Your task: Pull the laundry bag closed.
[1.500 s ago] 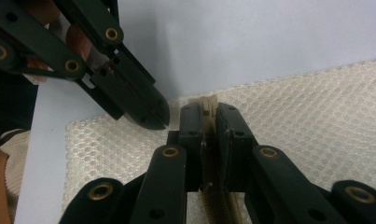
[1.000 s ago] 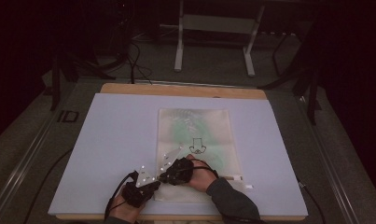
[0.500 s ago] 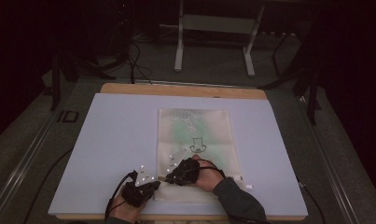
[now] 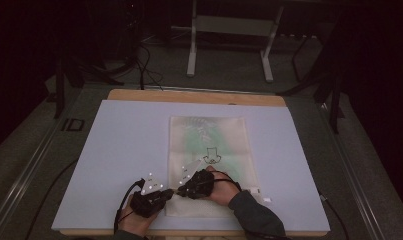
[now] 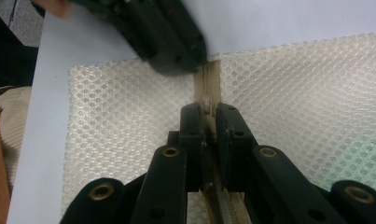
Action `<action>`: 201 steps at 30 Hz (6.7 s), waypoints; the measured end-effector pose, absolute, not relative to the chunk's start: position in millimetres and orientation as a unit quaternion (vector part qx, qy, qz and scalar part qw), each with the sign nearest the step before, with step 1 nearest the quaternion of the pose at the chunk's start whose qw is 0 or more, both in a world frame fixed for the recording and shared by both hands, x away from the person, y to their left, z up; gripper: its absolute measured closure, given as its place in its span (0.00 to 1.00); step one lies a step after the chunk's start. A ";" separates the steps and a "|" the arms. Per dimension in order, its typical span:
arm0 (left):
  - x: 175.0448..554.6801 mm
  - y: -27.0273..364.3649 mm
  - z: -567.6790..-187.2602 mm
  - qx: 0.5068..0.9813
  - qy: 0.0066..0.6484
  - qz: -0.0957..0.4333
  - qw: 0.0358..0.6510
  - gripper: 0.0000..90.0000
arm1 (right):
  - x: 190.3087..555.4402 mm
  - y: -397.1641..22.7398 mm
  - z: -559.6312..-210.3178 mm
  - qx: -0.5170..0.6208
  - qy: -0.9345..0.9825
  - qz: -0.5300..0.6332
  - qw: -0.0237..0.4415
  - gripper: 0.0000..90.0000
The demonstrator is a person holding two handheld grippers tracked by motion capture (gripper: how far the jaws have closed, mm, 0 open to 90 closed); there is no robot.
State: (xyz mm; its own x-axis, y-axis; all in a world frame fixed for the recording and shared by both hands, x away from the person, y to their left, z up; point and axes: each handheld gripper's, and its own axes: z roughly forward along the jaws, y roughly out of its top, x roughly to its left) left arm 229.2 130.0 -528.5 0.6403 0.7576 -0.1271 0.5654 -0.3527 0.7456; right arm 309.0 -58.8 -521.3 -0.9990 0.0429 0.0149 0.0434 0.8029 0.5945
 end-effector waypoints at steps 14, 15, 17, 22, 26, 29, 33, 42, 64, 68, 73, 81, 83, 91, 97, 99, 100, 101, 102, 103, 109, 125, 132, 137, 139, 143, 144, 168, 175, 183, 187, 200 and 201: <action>246.3 127.7 -536.0 0.812 0.400 0.148 0.400 0.91 | 307.8 -58.0 -521.5 -0.025 -0.949 -0.314 -0.002 0.91; 247.5 127.3 -536.9 0.811 0.401 0.145 0.401 0.91 | 307.9 -57.8 -521.6 -0.025 -0.949 -0.314 -0.002 0.91; 248.9 126.5 -538.5 0.811 0.403 0.144 0.397 0.93 | 307.9 -57.6 -521.8 -0.025 -0.949 -0.315 -0.002 0.91; 248.1 124.8 -540.5 0.809 0.410 0.152 0.393 0.99 | 307.6 -56.2 -521.4 -0.022 -0.950 -0.313 -0.005 0.91; 247.9 124.3 -540.7 0.810 0.410 0.153 0.390 0.99 | 306.9 -52.8 -518.8 -0.010 -0.955 -0.297 -0.012 0.91; 247.6 123.6 -540.6 0.811 0.409 0.156 0.388 0.99 | 305.9 -50.5 -517.4 -0.006 -0.958 -0.287 -0.015 0.91; 246.5 121.4 -540.5 0.813 0.407 0.165 0.381 0.99 | 304.3 -45.1 -513.7 0.010 -0.964 -0.263 -0.024 0.91; 246.4 120.7 -540.9 0.812 0.408 0.168 0.382 0.99 | 304.7 -46.9 -511.8 0.016 -0.967 -0.254 -0.029 0.91; 239.1 114.4 -537.3 0.811 0.393 0.171 0.399 0.99 | 304.1 -54.2 -509.8 0.018 -0.972 -0.233 -0.031 0.91; 238.7 107.9 -538.8 0.821 0.380 0.160 0.395 0.99 | 303.6 -54.2 -510.3 0.016 -0.971 -0.236 -0.033 0.91; 242.7 110.9 -541.0 0.818 0.396 0.138 0.395 0.99 | 303.2 -52.8 -509.7 0.018 -0.972 -0.232 -0.033 0.91; 241.5 108.7 -540.9 0.821 0.392 0.148 0.388 0.99 | 303.9 -50.6 -508.0 0.025 -0.974 -0.222 -0.034 0.91; 242.0 108.8 -540.8 0.820 0.393 0.146 0.389 0.99 | 303.8 -50.5 -507.7 0.025 -0.974 -0.221 -0.034 0.91; 242.6 109.9 -541.0 0.820 0.394 0.142 0.390 0.99 | 303.4 -53.4 -504.5 0.026 -0.977 -0.209 -0.032 0.91; 242.8 110.3 -541.0 0.819 0.395 0.140 0.390 0.99 | 304.3 -56.2 -503.1 0.027 -0.978 -0.204 -0.029 0.91; 242.7 110.3 -541.0 0.819 0.396 0.140 0.391 0.99 | 304.7 -57.2 -502.9 0.029 -0.979 -0.200 -0.029 0.91; 242.9 110.4 -541.1 0.819 0.396 0.139 0.391 0.99 | 304.7 -58.0 -502.8 0.029 -0.979 -0.198 -0.028 0.91; 242.9 110.4 -541.1 0.819 0.396 0.139 0.391 0.99 | 304.7 -58.9 -502.8 0.028 -0.980 -0.197 -0.027 0.91; 242.9 110.4 -541.0 0.819 0.396 0.139 0.390 0.99 | 305.1 -60.2 -502.6 0.028 -0.980 -0.196 -0.027 0.91; 242.8 110.3 -541.0 0.819 0.396 0.140 0.390 0.99 | 305.4 -61.1 -502.4 0.029 -0.980 -0.196 -0.027 0.91; 242.9 110.3 -541.0 0.819 0.397 0.139 0.390 0.99 | 306.0 -64.1 -501.9 0.029 -0.981 -0.191 -0.025 0.91; 242.9 110.3 -540.8 0.818 0.399 0.139 0.390 0.99 | 307.5 -75.4 -500.2 0.025 -0.982 -0.185 -0.024 0.91; 243.0 110.4 -540.8 0.818 0.399 0.138 0.390 0.99 | 308.6 -79.6 -499.6 0.019 -0.981 -0.191 -0.017 0.91; 243.0 110.7 -540.8 0.818 0.399 0.137 0.390 0.99 | 308.4 -82.2 -500.1 0.017 -0.981 -0.193 -0.017 0.91; 242.8 111.3 -540.8 0.818 0.400 0.137 0.391 0.99 | 308.6 -83.0 -500.7 0.018 -0.981 -0.192 -0.017 0.91; 242.8 111.5 -540.8 0.817 0.401 0.137 0.391 0.99 | 309.1 -86.3 -500.5 0.014 -0.981 -0.194 -0.016 0.91; 242.9 111.5 -540.9 0.817 0.402 0.136 0.391 0.99 | 308.9 -87.0 -500.3 0.013 -0.981 -0.191 -0.017 0.91; 242.3 110.4 -540.8 0.818 0.400 0.141 0.388 0.99 | 308.7 -100.0 -497.3 0.007 -0.982 -0.188 -0.017 0.91; 241.9 110.1 -540.8 0.818 0.399 0.143 0.387 0.99 | 308.7 -102.7 -496.6 0.007 -0.982 -0.188 -0.019 0.91; 242.3 110.4 -540.8 0.818 0.400 0.141 0.388 0.99 | 308.8 -104.7 -496.0 0.009 -0.983 -0.181 -0.019 0.91; 242.1 110.2 -540.8 0.818 0.399 0.143 0.388 0.99 | 309.1 -108.4 -496.0 0.006 -0.983 -0.181 -0.018 0.91; 242.0 110.2 -540.9 0.818 0.400 0.142 0.388 0.99 | 309.6 -118.1 -495.0 -0.003 -0.983 -0.185 -0.016 0.91; 242.1 110.2 -540.9 0.818 0.400 0.142 0.388 0.99 | 309.5 -119.2 -495.0 -0.003 -0.983 -0.182 -0.017 0.91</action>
